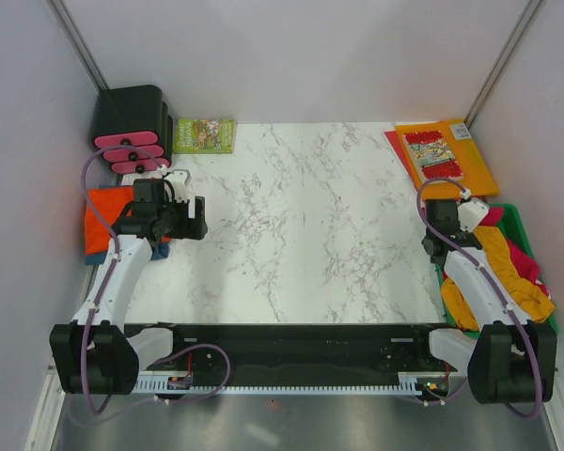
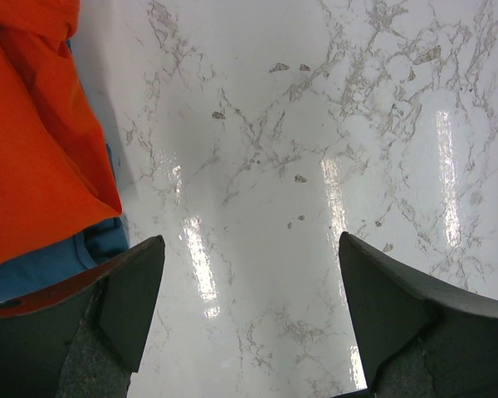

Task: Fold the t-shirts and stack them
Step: Grab crumpled tshirt from bin with the right arm, then move the tshirt to the center of the board

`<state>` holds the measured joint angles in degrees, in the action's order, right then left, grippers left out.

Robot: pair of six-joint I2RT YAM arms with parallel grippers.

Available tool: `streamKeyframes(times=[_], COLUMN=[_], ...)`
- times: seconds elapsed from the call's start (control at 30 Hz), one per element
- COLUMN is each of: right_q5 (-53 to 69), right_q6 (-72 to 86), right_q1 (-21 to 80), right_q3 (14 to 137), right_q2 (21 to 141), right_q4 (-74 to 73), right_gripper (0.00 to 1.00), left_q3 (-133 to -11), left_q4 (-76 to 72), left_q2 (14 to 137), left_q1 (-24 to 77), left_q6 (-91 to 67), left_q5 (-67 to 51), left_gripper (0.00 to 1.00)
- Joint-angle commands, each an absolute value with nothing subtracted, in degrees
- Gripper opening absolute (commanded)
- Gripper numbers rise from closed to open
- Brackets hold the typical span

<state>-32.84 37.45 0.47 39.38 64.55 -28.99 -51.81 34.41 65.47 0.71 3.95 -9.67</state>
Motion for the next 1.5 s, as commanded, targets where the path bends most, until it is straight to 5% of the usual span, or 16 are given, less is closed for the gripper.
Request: streamKeyframes(times=[0.0,0.13,0.4,0.8,1.13,1.27,1.37,1.47], right_q5=[-28.06,-23.12,-18.47,-10.38,-3.85,-14.22,-20.55,-26.78], right_q6=[34.81,31.30,25.40,18.28,21.09,20.74,19.60,19.07], right_q1=[2.36,8.34,25.29,49.63,52.29,52.29,52.03,52.12], right_q3=[39.72,45.24,71.67,111.48,129.47,120.71,114.90,107.18], right_q2=[58.29,52.56,60.81,92.33,114.95,110.68,105.32,99.09], right_q4=[-23.32,-18.81,-21.09,-25.13,-28.39,-26.90,-26.02,-25.67], right_gripper=[0.00,0.00,0.00,0.00,0.00,0.79,0.98,0.98], left_q3=[-53.79,-54.23,-54.58,-55.64,-53.70,-53.61,-53.35,-52.74], left_q4=[34.98,35.07,36.21,37.88,37.88,37.62,36.65,35.33], left_q2=[64.95,64.78,61.97,54.59,51.94,51.86,51.94,53.08], left_q1=[0.44,0.44,0.35,0.44,0.44,0.44,0.35,0.44], left_q6=[4.92,4.49,4.83,5.53,6.15,6.33,6.24,5.80], left_q5=[-11.34,-11.60,-10.55,-11.95,-11.43,-9.94,-9.32,-9.67], left_gripper=[0.92,0.91,0.91,0.91,0.92,0.96,0.98,0.97])
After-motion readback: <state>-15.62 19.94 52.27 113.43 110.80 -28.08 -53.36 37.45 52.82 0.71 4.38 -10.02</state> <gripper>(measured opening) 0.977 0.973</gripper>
